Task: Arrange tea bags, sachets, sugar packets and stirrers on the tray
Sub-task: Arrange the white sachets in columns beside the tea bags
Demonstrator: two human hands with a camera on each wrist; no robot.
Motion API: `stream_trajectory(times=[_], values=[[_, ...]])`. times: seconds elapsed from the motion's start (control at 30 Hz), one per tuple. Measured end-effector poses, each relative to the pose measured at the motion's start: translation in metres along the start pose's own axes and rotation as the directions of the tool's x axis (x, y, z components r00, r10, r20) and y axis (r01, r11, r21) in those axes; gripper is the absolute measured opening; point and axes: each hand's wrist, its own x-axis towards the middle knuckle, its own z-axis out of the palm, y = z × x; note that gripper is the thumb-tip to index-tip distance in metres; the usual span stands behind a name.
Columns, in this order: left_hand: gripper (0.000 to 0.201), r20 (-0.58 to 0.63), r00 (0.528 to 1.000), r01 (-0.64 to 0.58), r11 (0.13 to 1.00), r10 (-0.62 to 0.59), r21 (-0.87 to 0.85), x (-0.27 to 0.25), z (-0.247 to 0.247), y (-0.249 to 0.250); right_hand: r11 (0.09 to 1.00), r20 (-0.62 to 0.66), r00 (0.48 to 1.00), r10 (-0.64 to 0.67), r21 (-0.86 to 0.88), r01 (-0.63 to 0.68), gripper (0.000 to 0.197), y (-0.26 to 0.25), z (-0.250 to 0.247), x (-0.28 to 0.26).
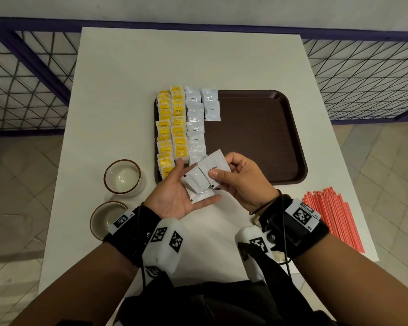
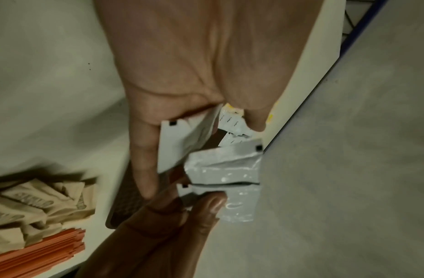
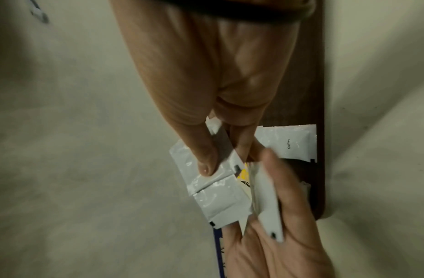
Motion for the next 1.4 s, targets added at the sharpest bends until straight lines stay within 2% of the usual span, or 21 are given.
stream_trajectory(times=[0.07, 0.17, 0.27, 0.33, 0.37, 0.43, 0.57, 0.63, 0.8, 0.9, 1.0, 1.1, 1.17, 1.23, 1.33, 1.37, 1.4], values=[[0.067, -0.002, 1.000, 0.008, 1.000, -0.008, -0.003, 0.000, -0.002, 0.003, 0.996, -0.030, 0.999, 0.027, -0.087, -0.029, 0.021, -0.007, -0.001, -0.001], [0.069, 0.019, 0.999, 0.049, 0.996, -0.050, 0.070, 0.000, -0.003, 0.004, 0.946, -0.054, 0.999, 0.001, -0.324, -0.019, 0.020, -0.014, 0.000, -0.001], [0.059, 0.077, 0.993, 0.071, 0.985, -0.084, 0.159, 0.000, 0.000, -0.002, 0.769, 0.004, 0.995, -0.096, -0.635, 0.076, 0.016, -0.017, 0.006, 0.000], [0.053, 0.092, 0.993, 0.060, 0.988, -0.074, 0.146, 0.000, 0.002, -0.004, 0.669, 0.022, 0.987, -0.162, -0.733, 0.126, 0.009, -0.017, 0.009, 0.003], [0.054, 0.093, 0.993, 0.059, 0.989, -0.073, 0.136, 0.001, 0.001, -0.004, 0.656, 0.005, 0.980, -0.197, -0.743, 0.135, 0.006, -0.018, 0.009, 0.004], [0.056, 0.083, 0.994, 0.057, 0.991, -0.067, 0.120, 0.004, -0.002, -0.003, 0.684, -0.041, 0.970, -0.239, -0.716, 0.138, 0.004, -0.021, 0.005, 0.005], [0.045, 0.047, 0.999, -0.018, 0.992, 0.013, 0.121, 0.007, -0.006, -0.003, 0.850, -0.120, 0.978, -0.170, -0.520, 0.084, 0.012, -0.028, -0.003, 0.002], [0.042, 0.044, 0.996, -0.083, 0.988, 0.078, 0.128, 0.007, -0.008, -0.004, 0.894, -0.113, 0.983, -0.141, -0.441, 0.077, 0.017, -0.030, -0.008, -0.001], [0.035, 0.045, 0.987, -0.156, 0.986, 0.154, 0.063, 0.011, -0.011, -0.003, 0.957, -0.113, 0.991, -0.077, -0.288, 0.041, 0.020, -0.031, -0.014, -0.008], [0.035, 0.056, 0.983, -0.178, 0.981, 0.174, 0.071, 0.011, -0.009, -0.002, 0.965, -0.113, 0.991, -0.077, -0.257, 0.046, 0.023, -0.031, -0.015, -0.011], [0.041, 0.053, 0.977, -0.209, 0.974, 0.205, 0.082, 0.011, -0.005, -0.004, 0.952, -0.120, 0.988, -0.094, -0.302, 0.054, 0.021, -0.033, -0.012, -0.012], [0.072, 0.114, 0.966, -0.242, 0.964, 0.230, 0.106, 0.013, -0.002, -0.007, 0.955, -0.120, 0.992, -0.050, -0.297, 0.012, 0.021, -0.026, 0.000, -0.013], [0.081, 0.144, 0.966, -0.234, 0.964, 0.215, 0.126, 0.014, 0.001, -0.009, 0.948, -0.128, 0.992, 0.001, -0.316, -0.042, 0.023, -0.018, 0.010, -0.013], [0.069, 0.097, 0.969, -0.242, 0.943, 0.226, 0.229, 0.015, 0.003, -0.011, 0.892, -0.104, 0.994, 0.013, -0.449, -0.059, 0.026, -0.013, 0.015, -0.012], [0.040, 0.029, 0.953, -0.294, 0.898, 0.301, 0.329, 0.017, 0.004, -0.014, 0.644, -0.063, 0.995, -0.072, -0.765, -0.002, 0.034, -0.014, 0.015, -0.010], [0.038, 0.023, 0.943, -0.319, 0.888, 0.331, 0.331, 0.017, 0.005, -0.014, 0.618, -0.078, 0.991, -0.110, -0.786, 0.007, 0.036, -0.013, 0.013, -0.010], [0.039, 0.030, 0.933, -0.347, 0.876, 0.358, 0.334, 0.016, 0.006, -0.014, 0.637, -0.105, 0.985, -0.138, -0.771, 0.007, 0.036, -0.011, 0.012, -0.009]])
